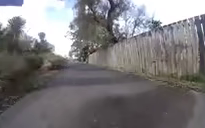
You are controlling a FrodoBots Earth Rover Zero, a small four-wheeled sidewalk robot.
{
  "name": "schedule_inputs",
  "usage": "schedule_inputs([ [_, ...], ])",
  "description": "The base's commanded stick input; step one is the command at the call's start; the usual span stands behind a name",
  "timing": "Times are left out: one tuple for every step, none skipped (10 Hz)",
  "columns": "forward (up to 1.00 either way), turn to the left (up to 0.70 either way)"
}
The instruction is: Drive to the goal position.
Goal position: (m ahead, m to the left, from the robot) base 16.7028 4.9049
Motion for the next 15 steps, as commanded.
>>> schedule_inputs([
  [0.85,0.00],
  [0.85,0.00],
  [0.85,0.00],
  [0.85,0.00],
  [0.85,0.00],
  [0.85,0.00],
  [0.85,0.00],
  [0.85,0.00],
  [0.85,0.00],
  [0.85,0.00],
  [0.85,0.00],
  [0.85,0.00],
  [0.85,0.00],
  [0.85,0.00],
  [0.85,0.00],
])
